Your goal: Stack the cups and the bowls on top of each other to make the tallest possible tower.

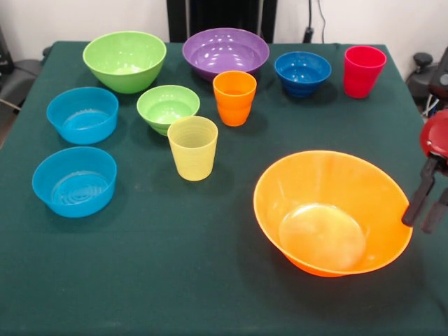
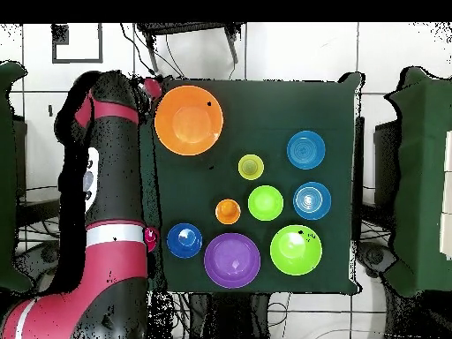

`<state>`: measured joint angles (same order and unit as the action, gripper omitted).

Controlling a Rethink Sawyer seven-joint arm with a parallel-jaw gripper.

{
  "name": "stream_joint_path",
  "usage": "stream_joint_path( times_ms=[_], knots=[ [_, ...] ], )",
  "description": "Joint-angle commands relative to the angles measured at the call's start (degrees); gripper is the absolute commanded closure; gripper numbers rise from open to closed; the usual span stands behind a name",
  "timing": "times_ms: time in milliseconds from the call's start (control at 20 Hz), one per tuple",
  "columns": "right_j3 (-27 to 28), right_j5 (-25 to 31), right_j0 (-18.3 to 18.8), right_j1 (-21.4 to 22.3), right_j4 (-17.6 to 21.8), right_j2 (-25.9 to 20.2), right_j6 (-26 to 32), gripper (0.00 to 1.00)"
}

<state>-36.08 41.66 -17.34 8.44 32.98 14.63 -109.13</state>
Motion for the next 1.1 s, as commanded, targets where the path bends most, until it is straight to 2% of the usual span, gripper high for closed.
stream_joint_path(
  times_ms=[50, 450, 900, 1100],
  knots=[
    [-10.68, -4.40, 0.44, 0.90, 1.67, -4.13, 7.67, 0.00],
    [-17.92, -5.49, 2.77, 2.41, -2.69, -7.00, 0.91, 0.00],
    [-19.94, -6.23, 2.88, 2.48, -5.65, -7.97, -2.22, 0.00],
    [-19.70, -4.38, 1.61, 2.48, -6.40, -6.78, -3.62, 0.00]
  ],
)
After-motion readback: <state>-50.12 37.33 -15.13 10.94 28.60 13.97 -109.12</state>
